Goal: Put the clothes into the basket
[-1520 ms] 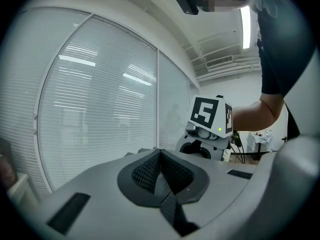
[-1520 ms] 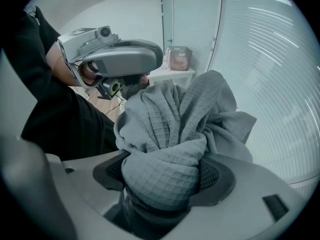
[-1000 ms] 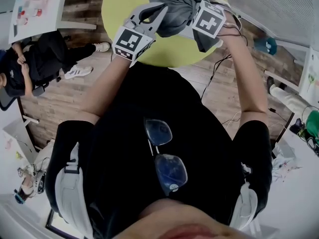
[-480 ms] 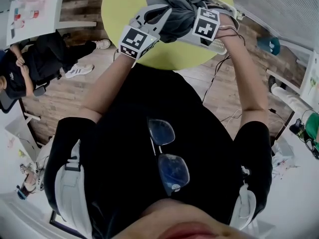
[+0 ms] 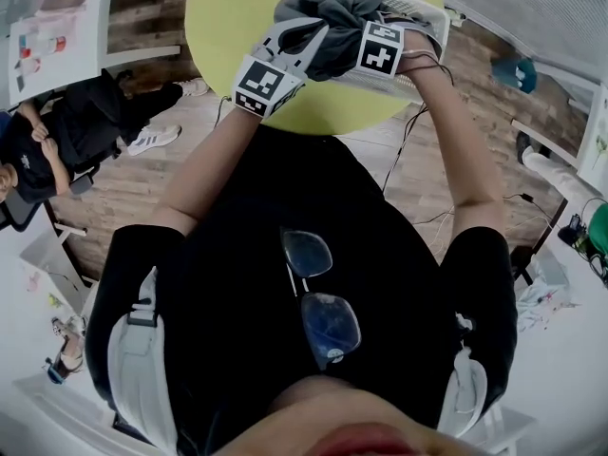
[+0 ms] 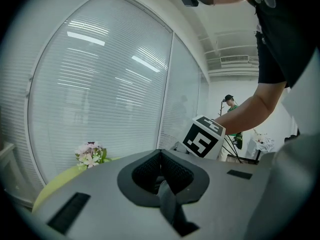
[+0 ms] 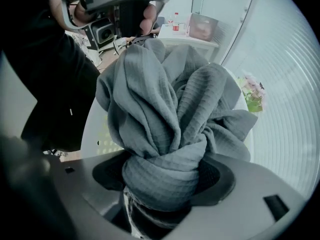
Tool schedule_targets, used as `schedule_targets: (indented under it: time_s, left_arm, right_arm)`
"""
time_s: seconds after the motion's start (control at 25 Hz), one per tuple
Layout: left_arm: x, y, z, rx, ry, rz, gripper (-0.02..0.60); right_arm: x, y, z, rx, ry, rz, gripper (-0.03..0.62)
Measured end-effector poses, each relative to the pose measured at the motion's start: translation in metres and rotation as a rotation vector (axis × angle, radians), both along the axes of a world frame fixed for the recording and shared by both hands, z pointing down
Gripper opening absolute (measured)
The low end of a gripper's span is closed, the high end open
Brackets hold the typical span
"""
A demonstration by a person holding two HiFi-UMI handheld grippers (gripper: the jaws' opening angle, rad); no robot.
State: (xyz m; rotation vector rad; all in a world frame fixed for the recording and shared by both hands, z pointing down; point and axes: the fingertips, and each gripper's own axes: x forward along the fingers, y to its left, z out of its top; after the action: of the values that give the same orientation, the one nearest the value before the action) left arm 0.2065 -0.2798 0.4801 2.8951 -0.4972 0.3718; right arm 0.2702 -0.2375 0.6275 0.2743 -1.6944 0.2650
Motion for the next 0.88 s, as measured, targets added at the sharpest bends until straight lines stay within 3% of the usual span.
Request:
schedule_targets:
  time_s: [0.88]
  left_arm:
    - [0.021,-0.009,0.032,-0.041,-0.048,0.052,0.011]
  right_arm:
    - [0.005,0.003,0.089,-0.101,-0.013,0.122,0.359]
